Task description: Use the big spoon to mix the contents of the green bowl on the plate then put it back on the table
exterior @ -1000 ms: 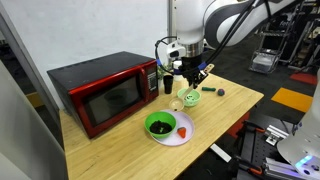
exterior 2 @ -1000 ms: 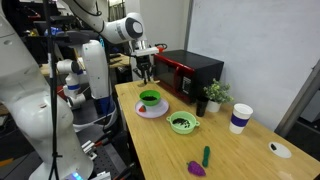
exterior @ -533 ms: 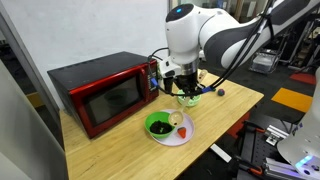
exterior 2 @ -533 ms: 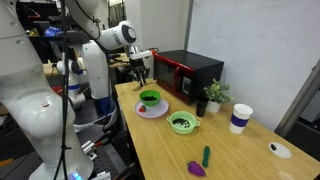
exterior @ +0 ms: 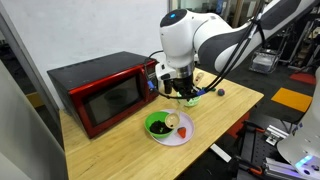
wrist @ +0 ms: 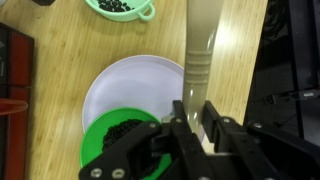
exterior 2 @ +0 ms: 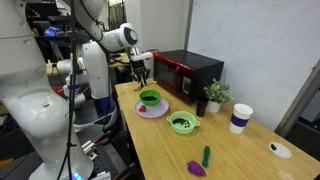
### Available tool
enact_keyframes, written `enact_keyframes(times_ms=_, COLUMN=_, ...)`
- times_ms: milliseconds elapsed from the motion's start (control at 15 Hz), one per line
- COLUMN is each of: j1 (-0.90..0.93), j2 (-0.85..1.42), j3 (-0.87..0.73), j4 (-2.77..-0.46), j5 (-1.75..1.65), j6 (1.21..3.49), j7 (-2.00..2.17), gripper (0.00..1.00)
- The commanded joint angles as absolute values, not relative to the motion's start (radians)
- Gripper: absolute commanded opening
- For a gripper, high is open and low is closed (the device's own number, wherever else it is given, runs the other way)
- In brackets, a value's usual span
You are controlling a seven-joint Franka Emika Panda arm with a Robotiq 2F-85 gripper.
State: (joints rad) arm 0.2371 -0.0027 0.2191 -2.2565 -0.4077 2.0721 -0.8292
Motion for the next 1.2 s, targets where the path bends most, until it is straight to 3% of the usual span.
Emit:
enact_keyframes(times_ms=0, j1=0.234, j2=-0.002, j3=0.223, j4=-2.255, j5=-0.407, j6=2.070, j7=-0.829, gripper=0.22)
enact_keyframes(times_ms=200, j1=0.234, j2=-0.002, j3=0.223, j4=-2.255, j5=-0.407, j6=2.070, j7=-0.829, gripper=0.22)
enact_keyframes(times_ms=267, j1=0.234, j2=-0.002, j3=0.223, j4=-2.255, j5=-0.407, j6=2.070, j7=-0.829, gripper=0.06)
enact_keyframes(times_ms=1133, j1=0.231, j2=0.215, j3=0.202, j4=-2.002, j5=-0.660, j6=2.071, j7=-0.915, gripper=0.06)
